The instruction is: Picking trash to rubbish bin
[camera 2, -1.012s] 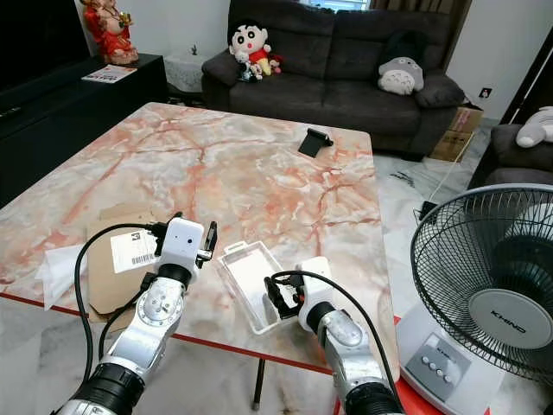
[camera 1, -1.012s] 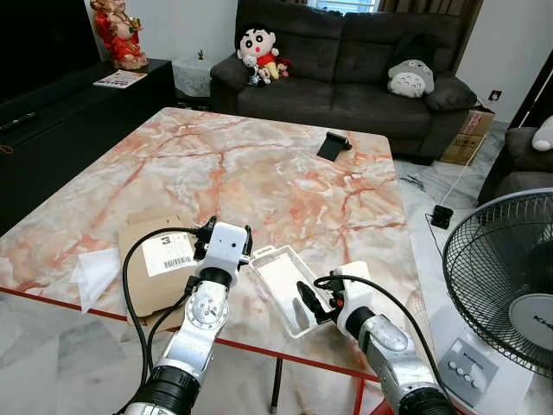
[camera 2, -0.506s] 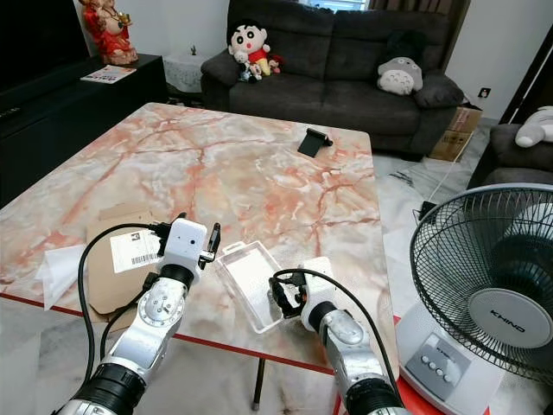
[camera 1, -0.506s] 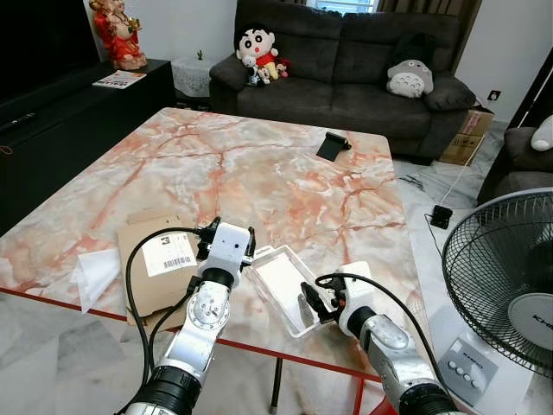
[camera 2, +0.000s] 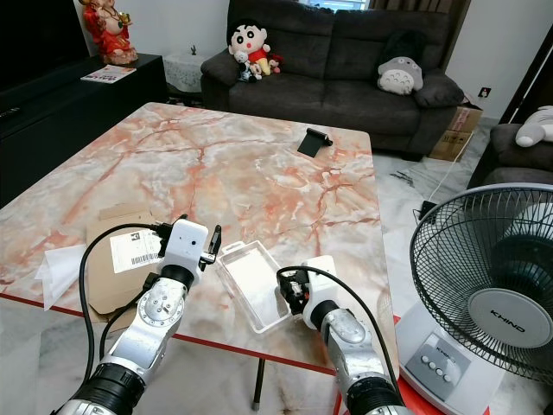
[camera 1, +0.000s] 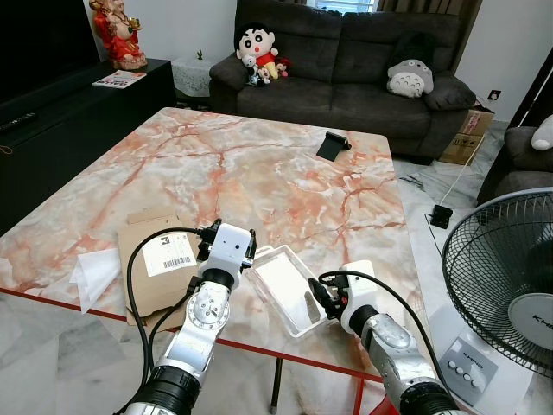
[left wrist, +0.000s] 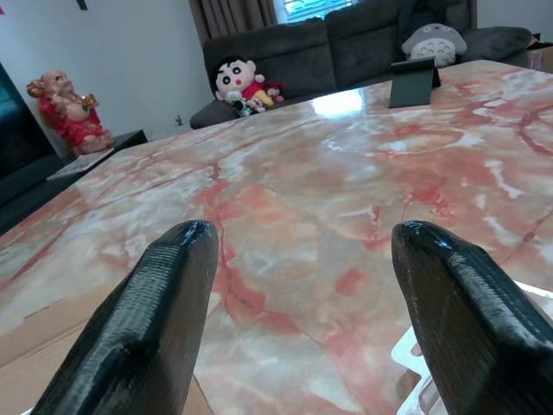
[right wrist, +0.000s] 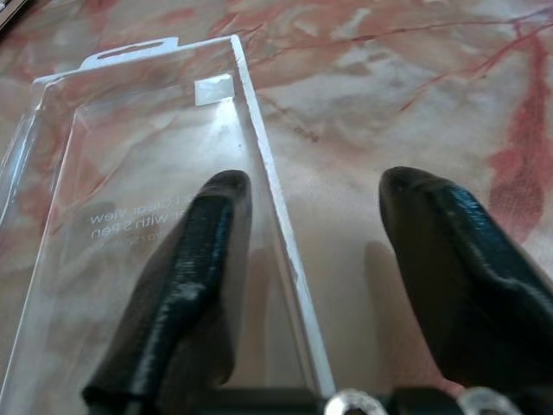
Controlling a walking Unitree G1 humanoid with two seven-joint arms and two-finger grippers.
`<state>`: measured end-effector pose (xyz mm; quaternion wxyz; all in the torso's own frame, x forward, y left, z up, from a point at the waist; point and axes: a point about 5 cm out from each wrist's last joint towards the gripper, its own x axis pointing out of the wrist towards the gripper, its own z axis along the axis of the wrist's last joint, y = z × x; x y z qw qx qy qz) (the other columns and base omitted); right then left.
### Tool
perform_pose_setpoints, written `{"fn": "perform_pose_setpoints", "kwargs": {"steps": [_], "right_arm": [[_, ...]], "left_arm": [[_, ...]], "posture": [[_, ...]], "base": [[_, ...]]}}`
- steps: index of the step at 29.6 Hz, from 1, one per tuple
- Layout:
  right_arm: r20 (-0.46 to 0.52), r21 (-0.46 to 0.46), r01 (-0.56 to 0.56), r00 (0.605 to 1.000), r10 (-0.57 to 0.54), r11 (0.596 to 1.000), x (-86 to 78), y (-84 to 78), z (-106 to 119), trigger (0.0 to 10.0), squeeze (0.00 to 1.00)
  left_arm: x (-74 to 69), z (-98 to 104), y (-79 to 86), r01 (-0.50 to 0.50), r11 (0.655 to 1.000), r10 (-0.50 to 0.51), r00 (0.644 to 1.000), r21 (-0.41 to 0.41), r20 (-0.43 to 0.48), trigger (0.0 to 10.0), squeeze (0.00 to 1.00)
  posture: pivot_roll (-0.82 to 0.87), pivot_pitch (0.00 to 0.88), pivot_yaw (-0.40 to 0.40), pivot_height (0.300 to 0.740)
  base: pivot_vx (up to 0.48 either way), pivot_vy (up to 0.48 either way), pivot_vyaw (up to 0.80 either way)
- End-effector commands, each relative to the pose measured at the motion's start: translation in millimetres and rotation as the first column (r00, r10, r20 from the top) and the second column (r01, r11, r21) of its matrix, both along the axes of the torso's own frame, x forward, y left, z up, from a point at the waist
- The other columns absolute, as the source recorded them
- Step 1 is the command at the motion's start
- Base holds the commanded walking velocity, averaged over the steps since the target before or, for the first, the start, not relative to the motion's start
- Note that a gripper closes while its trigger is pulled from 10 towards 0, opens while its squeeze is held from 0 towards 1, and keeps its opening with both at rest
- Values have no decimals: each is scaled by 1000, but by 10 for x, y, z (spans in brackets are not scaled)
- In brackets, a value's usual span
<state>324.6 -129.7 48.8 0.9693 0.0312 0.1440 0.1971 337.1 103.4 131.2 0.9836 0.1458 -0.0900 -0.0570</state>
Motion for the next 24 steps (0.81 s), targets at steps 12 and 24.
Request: {"fn": "perform_pose_setpoints", "kwargs": {"steps": [12, 24], "right_arm": [[17, 30, -64, 998, 64, 997, 23, 52, 77, 10000, 1000], [3, 25, -80, 997, 80, 996, 9, 88, 53, 10000, 1000]], "left_arm": [[13, 45, -21, 12, 1000, -12, 1000, -6, 9, 10000, 0], [12, 46, -27, 14, 1000, -14, 1000, -6, 9, 10000, 0]], "posture": [[-68, 32, -64, 740], [-66, 30, -65, 740]], "base": [[0, 0, 0], [0, 0, 0]]}}
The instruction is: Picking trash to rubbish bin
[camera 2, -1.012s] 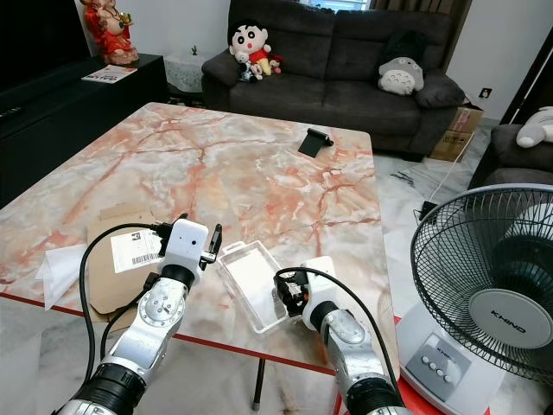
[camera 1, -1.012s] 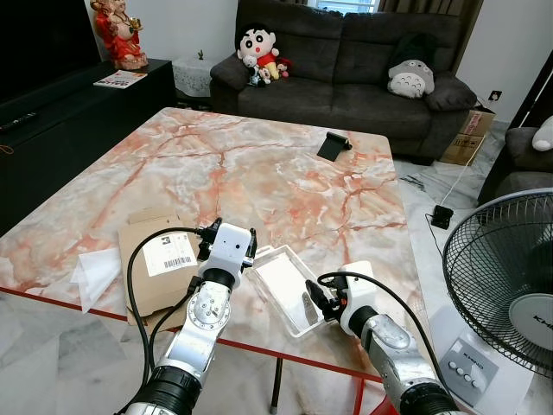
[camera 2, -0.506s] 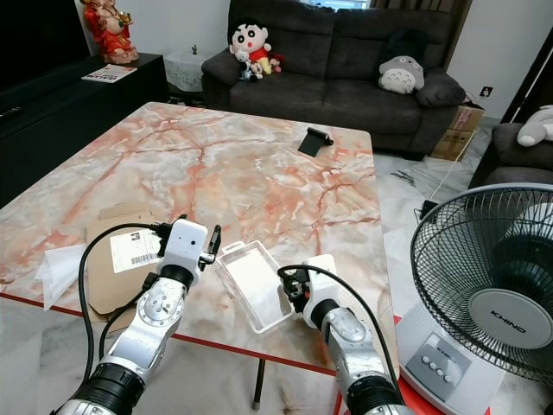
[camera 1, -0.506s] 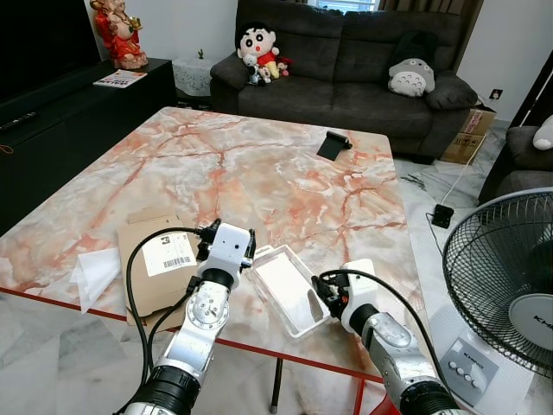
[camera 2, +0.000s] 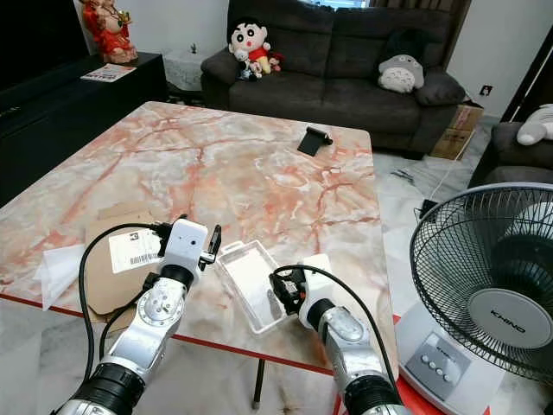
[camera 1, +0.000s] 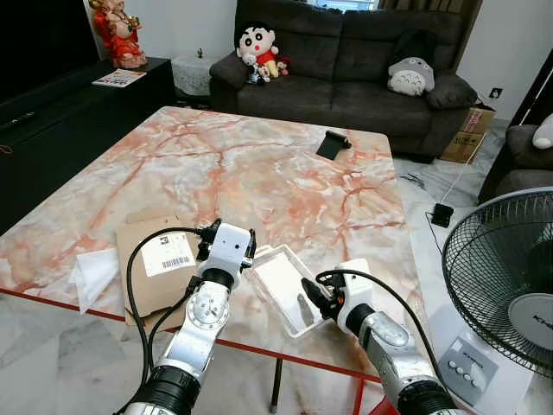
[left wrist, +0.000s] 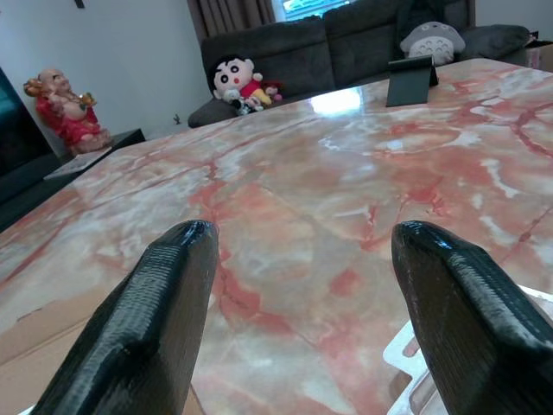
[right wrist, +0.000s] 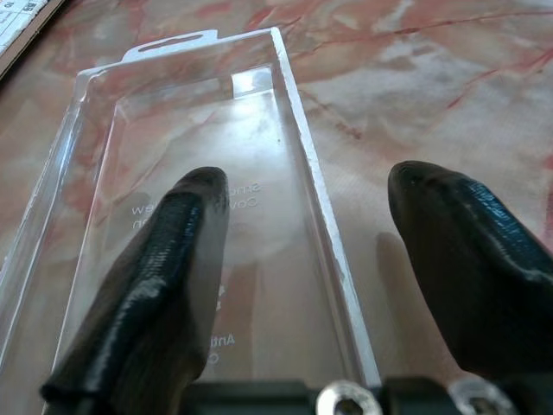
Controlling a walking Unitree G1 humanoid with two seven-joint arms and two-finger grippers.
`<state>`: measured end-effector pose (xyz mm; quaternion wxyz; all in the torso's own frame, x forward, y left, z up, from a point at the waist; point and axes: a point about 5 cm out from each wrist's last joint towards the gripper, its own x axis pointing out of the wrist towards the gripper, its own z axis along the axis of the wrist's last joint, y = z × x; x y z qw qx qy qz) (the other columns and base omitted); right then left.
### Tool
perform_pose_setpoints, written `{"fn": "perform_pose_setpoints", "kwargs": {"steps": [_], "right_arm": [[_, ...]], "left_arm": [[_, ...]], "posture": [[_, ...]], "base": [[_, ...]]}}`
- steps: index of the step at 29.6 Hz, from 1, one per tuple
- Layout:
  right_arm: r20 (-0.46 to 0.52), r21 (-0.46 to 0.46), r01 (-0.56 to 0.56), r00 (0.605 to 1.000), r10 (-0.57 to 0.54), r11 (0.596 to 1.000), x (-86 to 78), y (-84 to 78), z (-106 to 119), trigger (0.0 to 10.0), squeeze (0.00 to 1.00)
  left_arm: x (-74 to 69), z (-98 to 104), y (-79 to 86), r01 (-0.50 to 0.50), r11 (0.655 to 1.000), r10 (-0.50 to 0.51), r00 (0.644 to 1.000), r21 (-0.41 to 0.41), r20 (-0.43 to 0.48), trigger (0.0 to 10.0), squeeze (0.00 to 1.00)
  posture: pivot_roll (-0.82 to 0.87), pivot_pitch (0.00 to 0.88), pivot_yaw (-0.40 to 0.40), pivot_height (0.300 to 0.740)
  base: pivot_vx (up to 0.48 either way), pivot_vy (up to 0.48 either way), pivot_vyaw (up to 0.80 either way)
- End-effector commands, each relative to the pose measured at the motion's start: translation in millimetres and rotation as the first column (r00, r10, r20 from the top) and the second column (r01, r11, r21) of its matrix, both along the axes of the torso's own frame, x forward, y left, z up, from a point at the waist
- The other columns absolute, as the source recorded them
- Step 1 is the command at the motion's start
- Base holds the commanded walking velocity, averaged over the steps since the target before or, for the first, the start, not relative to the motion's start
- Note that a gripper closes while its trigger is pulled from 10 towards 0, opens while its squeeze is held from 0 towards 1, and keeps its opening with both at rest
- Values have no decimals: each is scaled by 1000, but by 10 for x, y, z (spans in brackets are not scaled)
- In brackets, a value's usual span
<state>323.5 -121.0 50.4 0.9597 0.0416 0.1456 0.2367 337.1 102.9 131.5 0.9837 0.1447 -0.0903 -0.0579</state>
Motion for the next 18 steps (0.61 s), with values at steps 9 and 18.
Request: {"fn": "perform_pose_setpoints", "kwargs": {"steps": [9, 18], "right_arm": [[-22, -26, -8, 1000, 8, 1000, 1, 0, -15, 10000, 0], [-43, -21, -26, 999, 25, 999, -32, 22, -56, 2157, 0]], "left_arm": [[10, 38, -23, 15, 1000, -15, 1000, -4, 5, 10000, 0], [7, 34, -32, 22, 1000, -21, 1000, -2, 3, 10000, 0]], "posture": [[-65, 31, -66, 740], [-66, 31, -63, 740]], "base": [[0, 0, 0], [0, 0, 0]]}}
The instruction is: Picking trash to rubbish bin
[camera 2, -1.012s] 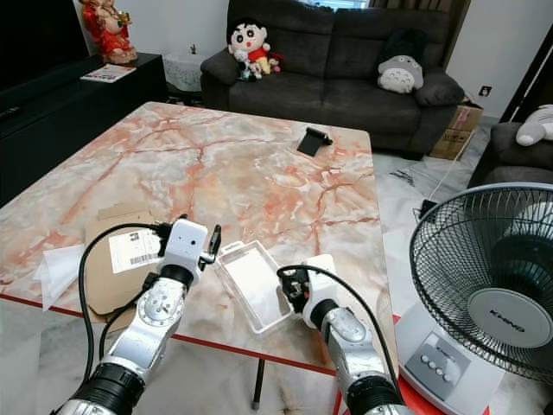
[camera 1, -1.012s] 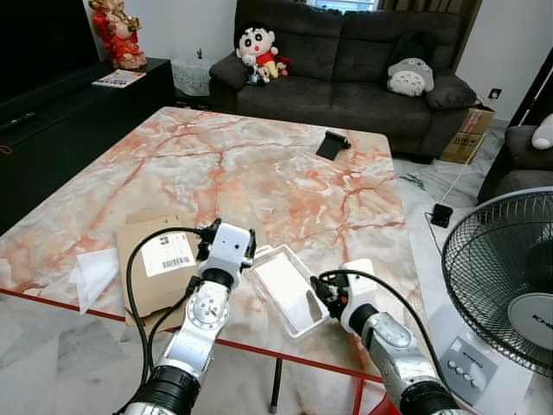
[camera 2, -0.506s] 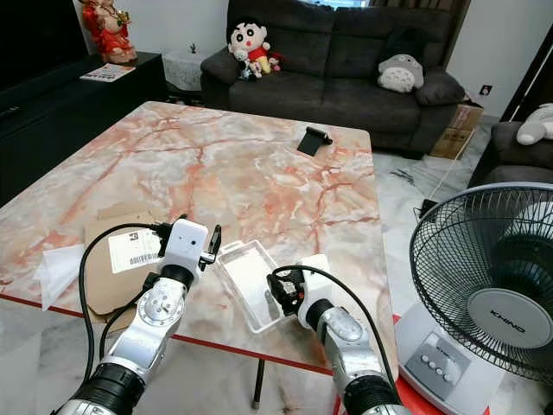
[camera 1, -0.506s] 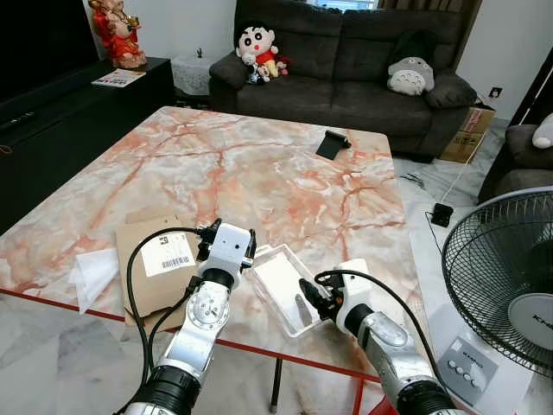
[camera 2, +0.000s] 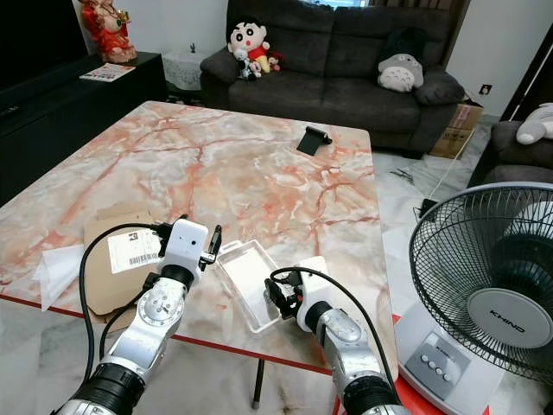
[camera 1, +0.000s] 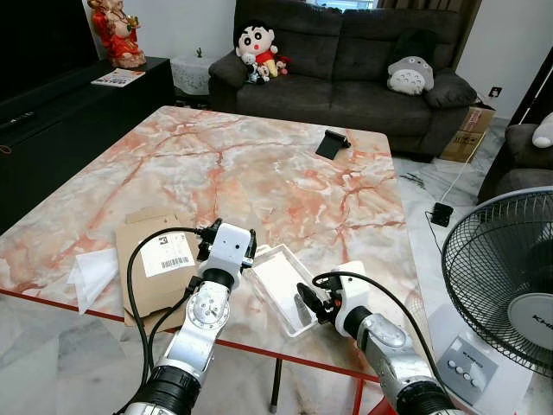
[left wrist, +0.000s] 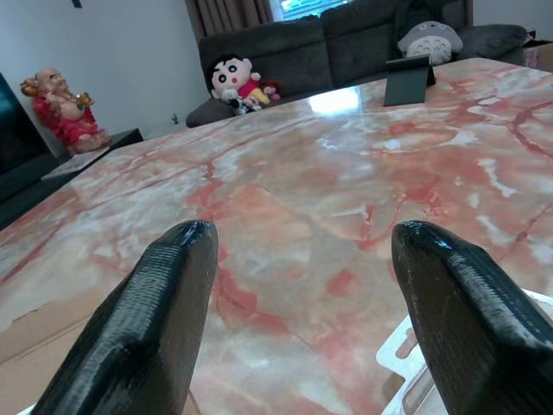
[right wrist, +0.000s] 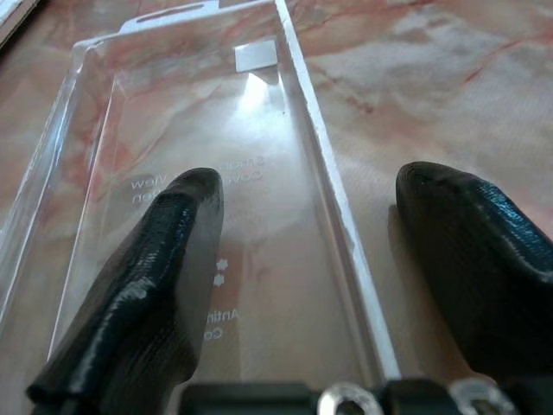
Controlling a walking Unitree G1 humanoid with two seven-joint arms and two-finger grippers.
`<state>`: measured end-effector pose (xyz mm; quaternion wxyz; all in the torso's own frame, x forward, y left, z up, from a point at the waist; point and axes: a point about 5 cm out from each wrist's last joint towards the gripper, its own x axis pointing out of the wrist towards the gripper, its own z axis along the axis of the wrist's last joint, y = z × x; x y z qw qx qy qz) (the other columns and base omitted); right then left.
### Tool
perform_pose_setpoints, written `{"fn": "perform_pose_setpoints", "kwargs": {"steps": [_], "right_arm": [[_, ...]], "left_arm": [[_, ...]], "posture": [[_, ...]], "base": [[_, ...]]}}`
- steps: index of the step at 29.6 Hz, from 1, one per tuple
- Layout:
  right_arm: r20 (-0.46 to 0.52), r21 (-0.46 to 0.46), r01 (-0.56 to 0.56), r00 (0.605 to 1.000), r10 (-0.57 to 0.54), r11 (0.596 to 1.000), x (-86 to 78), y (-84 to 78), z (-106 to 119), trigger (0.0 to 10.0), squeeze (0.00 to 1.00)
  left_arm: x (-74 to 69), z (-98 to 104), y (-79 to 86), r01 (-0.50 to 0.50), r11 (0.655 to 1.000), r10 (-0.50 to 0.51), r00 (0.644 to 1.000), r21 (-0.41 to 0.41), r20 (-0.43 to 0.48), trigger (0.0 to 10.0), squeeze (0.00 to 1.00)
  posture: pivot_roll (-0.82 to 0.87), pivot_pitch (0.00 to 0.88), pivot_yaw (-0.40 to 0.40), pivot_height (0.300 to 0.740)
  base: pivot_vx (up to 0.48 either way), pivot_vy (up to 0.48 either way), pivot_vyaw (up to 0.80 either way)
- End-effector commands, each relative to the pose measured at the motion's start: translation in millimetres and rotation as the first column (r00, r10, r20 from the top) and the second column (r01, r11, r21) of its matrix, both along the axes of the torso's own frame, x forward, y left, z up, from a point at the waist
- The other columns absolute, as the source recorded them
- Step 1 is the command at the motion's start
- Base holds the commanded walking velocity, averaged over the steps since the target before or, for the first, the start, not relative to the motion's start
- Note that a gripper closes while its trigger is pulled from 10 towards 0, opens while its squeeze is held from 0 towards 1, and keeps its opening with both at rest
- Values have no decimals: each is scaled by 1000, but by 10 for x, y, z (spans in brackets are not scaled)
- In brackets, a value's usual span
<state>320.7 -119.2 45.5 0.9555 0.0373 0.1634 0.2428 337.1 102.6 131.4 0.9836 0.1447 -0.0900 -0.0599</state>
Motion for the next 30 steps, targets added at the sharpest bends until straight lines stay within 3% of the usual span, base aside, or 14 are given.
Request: {"fn": "perform_pose_setpoints", "kwargs": {"steps": [1, 30], "right_arm": [[-10, -5, -10, 1000, 10, 1000, -5, 5, -7, 0, 0], [5, 0, -22, 1000, 22, 1000, -9, 38, 6, 0, 0]], "left_arm": [[8, 35, -29, 18, 1000, -18, 1000, -2, 4, 10000, 0], [12, 32, -27, 9, 1000, -9, 1000, -2, 9, 10000, 0]], "posture": [[-66, 31, -63, 740], [-69, 26, -65, 740]], "base": [[0, 0, 0], [0, 0, 0]]}}
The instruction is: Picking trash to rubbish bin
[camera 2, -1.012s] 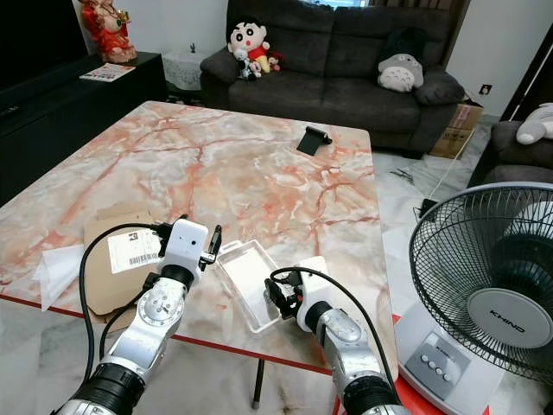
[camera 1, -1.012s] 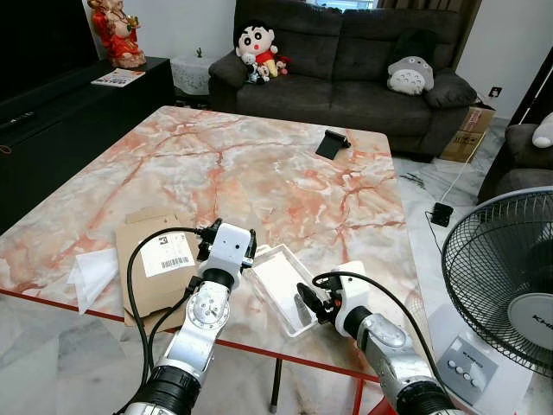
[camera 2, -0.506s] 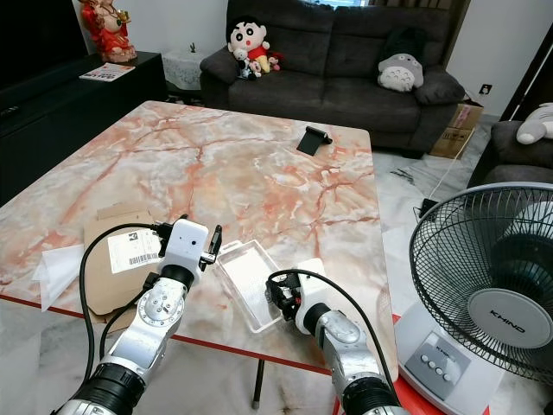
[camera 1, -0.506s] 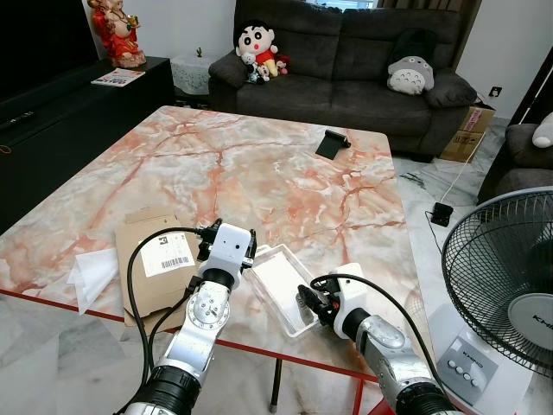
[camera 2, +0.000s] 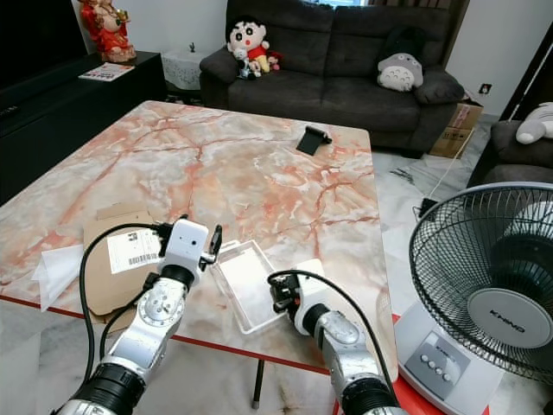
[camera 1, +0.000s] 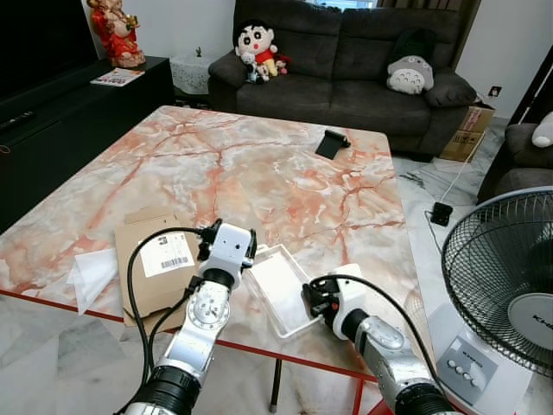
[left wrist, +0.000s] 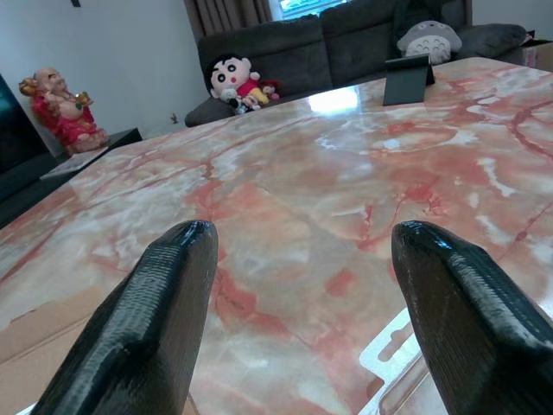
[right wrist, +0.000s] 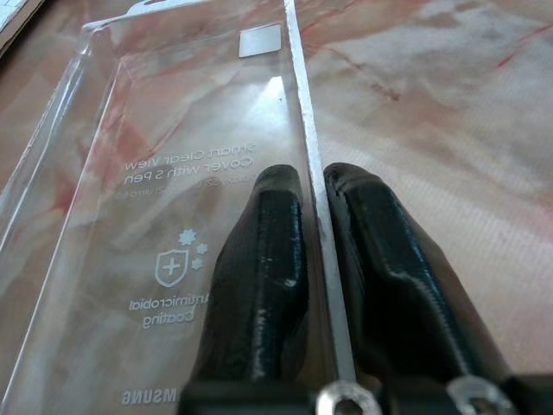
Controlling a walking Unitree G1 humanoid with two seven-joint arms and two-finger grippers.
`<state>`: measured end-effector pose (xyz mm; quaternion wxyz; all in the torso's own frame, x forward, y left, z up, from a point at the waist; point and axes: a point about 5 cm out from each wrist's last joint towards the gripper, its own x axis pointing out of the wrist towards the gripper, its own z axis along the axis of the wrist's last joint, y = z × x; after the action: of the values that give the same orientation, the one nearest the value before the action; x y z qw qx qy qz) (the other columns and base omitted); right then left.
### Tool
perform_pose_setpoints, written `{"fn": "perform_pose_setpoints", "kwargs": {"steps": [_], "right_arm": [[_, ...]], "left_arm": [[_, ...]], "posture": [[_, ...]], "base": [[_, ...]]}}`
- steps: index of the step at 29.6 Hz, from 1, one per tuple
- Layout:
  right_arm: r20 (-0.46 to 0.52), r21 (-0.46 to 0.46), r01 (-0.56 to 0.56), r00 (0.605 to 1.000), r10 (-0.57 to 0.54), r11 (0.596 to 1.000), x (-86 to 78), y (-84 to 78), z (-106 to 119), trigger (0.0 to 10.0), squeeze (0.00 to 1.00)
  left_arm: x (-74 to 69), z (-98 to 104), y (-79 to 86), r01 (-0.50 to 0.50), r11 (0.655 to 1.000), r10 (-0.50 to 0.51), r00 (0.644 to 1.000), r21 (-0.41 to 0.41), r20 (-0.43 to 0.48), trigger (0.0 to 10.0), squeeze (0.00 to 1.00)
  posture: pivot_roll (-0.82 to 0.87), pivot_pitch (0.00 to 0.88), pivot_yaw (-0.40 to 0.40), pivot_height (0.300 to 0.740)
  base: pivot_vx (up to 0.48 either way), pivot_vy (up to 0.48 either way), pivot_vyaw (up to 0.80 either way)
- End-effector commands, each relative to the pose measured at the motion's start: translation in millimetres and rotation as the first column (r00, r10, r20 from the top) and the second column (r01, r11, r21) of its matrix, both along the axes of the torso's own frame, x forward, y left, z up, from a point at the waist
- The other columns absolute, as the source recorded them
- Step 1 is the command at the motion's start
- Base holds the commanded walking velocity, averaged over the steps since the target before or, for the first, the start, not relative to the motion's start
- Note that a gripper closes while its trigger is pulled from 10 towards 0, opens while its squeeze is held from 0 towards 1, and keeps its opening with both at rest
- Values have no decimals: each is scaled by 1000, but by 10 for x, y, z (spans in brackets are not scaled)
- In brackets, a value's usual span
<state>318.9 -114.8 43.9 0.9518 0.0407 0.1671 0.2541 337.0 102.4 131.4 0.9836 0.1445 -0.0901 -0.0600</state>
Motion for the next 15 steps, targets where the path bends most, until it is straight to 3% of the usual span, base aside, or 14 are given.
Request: {"fn": "perform_pose_setpoints", "kwargs": {"steps": [1, 12, 13, 14, 15], "right_arm": [[14, -9, 1, 1000, -1, 1000, 9, -6, 22, 0, 0], [150, 38, 183, 971, -186, 982, 174, -165, 261, 0, 0], [157, 42, 199, 966, -203, 979, 187, -179, 279, 8471, 0], [170, 50, 223, 959, -228, 974, 203, -200, 306, 8471, 0], [199, 64, 273, 939, -281, 960, 234, -250, 362, 10000, 0]], "left_arm": [[12, 32, -25, 8, 1000, -8, 1000, -2, 8, 10000, 0], [2, 80, 37, -40, 998, 42, 998, -40, 52, 10000, 0], [1, 84, 42, -42, 998, 44, 997, -43, 56, 10000, 0], [-1, 92, 48, -44, 998, 47, 997, -48, 63, 10000, 0], [-7, 103, 58, -46, 997, 51, 996, -57, 76, 10000, 0]], "posture": [[-69, 26, -65, 740], [-69, 23, -67, 740], [-69, 23, -67, 740], [-68, 23, -68, 740], [-68, 23, -68, 740]], "base": [[0, 0, 0], [0, 0, 0], [0, 0, 0], [0, 0, 0], [0, 0, 0]]}}
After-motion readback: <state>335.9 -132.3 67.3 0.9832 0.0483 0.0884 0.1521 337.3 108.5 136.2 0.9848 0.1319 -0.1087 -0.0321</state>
